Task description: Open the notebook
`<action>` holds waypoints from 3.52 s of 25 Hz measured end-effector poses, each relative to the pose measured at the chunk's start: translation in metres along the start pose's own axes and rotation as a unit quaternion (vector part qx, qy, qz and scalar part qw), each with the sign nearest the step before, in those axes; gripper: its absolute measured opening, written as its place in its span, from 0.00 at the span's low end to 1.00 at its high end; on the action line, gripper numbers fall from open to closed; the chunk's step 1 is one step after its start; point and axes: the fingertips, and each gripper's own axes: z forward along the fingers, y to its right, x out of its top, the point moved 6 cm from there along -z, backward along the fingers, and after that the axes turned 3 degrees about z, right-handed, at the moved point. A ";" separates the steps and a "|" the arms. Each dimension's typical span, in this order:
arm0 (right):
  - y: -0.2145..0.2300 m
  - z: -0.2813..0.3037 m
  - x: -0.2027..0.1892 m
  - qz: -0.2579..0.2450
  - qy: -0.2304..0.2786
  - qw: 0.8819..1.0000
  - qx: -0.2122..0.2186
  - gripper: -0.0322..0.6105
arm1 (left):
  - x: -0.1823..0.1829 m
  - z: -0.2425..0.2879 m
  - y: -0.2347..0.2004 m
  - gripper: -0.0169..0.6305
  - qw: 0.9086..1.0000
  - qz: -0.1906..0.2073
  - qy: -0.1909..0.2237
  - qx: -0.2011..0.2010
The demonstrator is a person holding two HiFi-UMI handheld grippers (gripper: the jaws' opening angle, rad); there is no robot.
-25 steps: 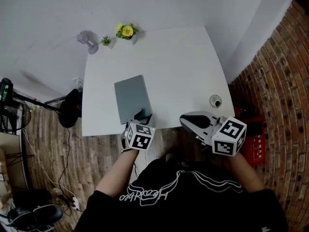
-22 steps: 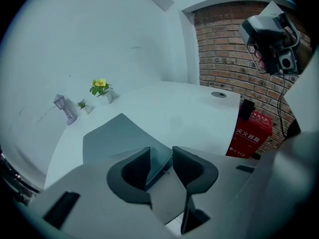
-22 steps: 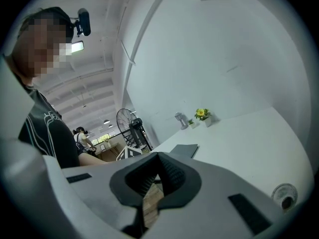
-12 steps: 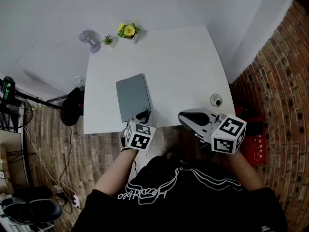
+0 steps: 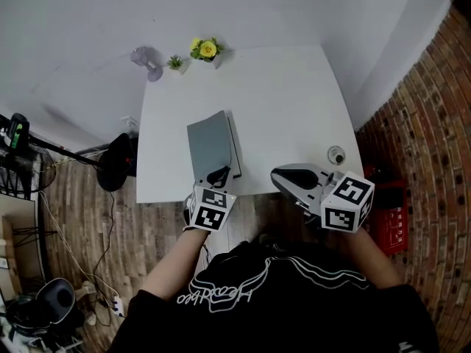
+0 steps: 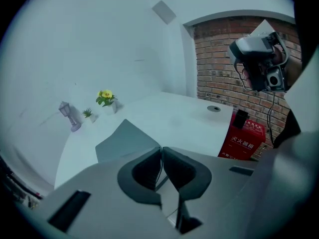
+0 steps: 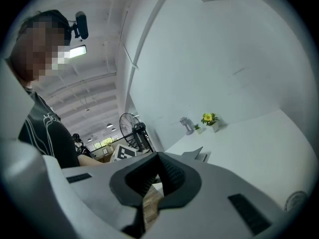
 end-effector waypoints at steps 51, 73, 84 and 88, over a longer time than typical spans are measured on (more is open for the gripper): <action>-0.121 0.108 -0.028 -0.036 -0.040 0.998 -0.025 0.05 | -0.133 -0.118 -0.155 0.09 0.975 -0.212 0.045 0.053; -0.123 0.085 -0.065 0.005 -0.012 0.997 -0.076 0.05 | -0.189 -0.088 -0.164 0.14 0.964 -0.259 -0.010 0.058; -0.128 0.085 -0.058 -0.010 -0.013 0.999 -0.041 0.05 | -0.187 -0.116 -0.157 0.38 0.954 -0.294 0.004 0.060; -0.135 0.078 -0.057 -0.016 -0.016 1.000 -0.021 0.05 | -0.167 -0.140 -0.142 0.39 0.952 -0.298 0.039 0.051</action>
